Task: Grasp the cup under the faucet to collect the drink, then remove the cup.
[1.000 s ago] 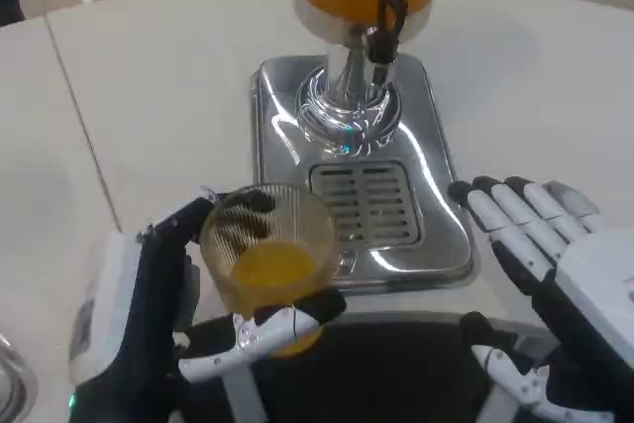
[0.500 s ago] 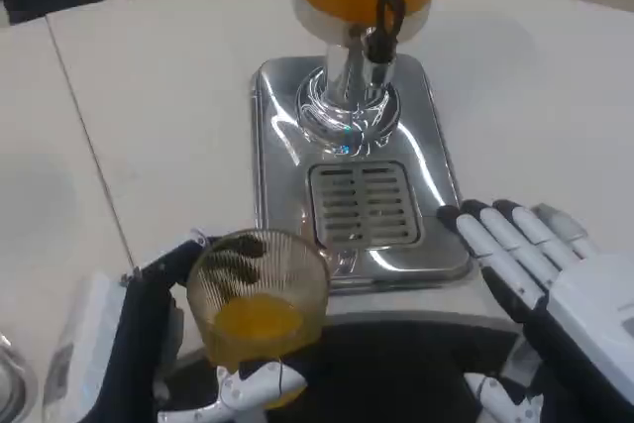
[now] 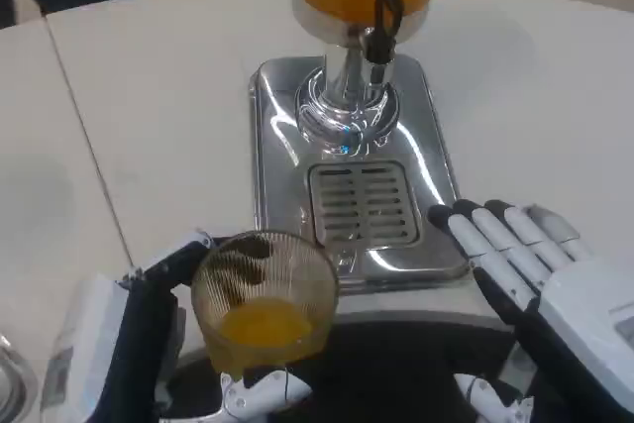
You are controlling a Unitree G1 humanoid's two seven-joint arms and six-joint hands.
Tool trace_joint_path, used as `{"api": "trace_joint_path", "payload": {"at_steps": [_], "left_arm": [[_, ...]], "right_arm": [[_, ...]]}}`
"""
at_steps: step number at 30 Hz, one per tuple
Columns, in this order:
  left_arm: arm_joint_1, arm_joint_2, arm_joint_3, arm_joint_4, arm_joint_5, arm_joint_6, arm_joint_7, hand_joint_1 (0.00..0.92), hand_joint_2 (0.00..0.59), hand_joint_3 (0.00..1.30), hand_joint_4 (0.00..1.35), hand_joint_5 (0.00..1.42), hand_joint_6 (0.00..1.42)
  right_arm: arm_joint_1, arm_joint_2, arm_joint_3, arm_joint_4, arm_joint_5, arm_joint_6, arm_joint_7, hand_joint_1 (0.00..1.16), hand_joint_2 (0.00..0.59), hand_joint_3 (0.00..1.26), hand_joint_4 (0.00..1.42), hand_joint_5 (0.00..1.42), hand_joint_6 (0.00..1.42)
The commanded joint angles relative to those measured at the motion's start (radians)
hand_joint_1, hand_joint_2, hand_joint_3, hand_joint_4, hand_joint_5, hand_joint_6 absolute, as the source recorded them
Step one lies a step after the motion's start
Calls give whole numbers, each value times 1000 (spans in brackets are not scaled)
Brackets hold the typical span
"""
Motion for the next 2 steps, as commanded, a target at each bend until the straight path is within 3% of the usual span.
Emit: {"api": "trace_joint_path", "payload": {"at_steps": [1, 2], "left_arm": [[9, -2, 2, -33, -21, -31, -17, 609, 21, 1126, 1111, 1424, 1424], [9, -2, 4, -33, -21, -32, -19, 609, 21, 1126, 1111, 1424, 1424]], "right_arm": [[0, 1, 13, -5, -5, 6, 14, 312, 566, 0, 0, 0, 0], [-1, 2, 14, -7, -8, 6, 12, 312, 566, 0, 0, 0, 0]]}}
